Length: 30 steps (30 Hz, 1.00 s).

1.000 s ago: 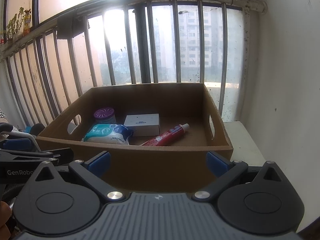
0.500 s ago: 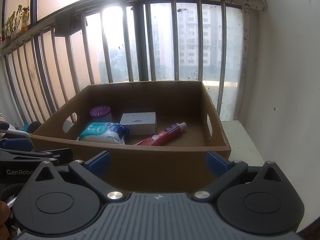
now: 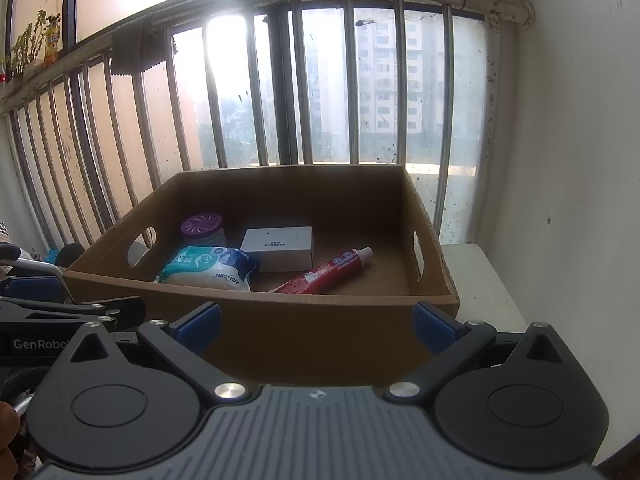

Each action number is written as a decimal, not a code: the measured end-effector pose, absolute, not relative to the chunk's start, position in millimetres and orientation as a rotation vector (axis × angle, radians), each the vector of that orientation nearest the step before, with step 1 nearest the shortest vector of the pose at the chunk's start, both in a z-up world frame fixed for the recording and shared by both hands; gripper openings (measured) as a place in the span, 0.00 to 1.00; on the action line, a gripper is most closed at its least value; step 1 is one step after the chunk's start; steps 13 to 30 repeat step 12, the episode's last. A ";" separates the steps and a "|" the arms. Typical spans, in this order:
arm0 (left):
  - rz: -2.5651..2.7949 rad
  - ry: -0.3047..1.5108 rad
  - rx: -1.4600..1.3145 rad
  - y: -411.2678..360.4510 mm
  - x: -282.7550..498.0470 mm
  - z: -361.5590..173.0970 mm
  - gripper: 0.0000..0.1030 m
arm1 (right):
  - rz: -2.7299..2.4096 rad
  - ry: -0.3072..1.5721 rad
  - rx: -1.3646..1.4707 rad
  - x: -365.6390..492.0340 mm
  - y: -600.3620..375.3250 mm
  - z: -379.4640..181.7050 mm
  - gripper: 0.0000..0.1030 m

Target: Organize objects

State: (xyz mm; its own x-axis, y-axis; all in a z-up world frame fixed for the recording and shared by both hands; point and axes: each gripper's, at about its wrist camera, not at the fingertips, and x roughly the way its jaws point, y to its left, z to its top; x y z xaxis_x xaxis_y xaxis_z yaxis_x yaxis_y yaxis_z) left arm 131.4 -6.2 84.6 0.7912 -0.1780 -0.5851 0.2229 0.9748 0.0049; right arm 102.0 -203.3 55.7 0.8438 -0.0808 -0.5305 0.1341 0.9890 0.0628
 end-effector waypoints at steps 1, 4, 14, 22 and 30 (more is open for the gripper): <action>-0.216 0.622 0.074 -6.2 131.5 84.6 0.99 | -0.114 0.554 0.098 101.9 -203.2 55.8 1.00; -0.216 0.621 0.076 -6.1 131.6 84.3 0.99 | -0.113 0.553 0.097 102.0 -203.2 56.6 1.00; -0.212 0.623 0.074 -6.4 130.1 86.0 0.99 | -0.112 0.552 0.096 102.1 -203.6 57.0 1.00; -0.212 0.623 0.074 -6.4 130.1 86.0 0.99 | -0.112 0.552 0.096 102.1 -203.6 57.0 1.00; -0.212 0.623 0.074 -6.4 130.1 86.0 0.99 | -0.112 0.552 0.096 102.1 -203.6 57.0 1.00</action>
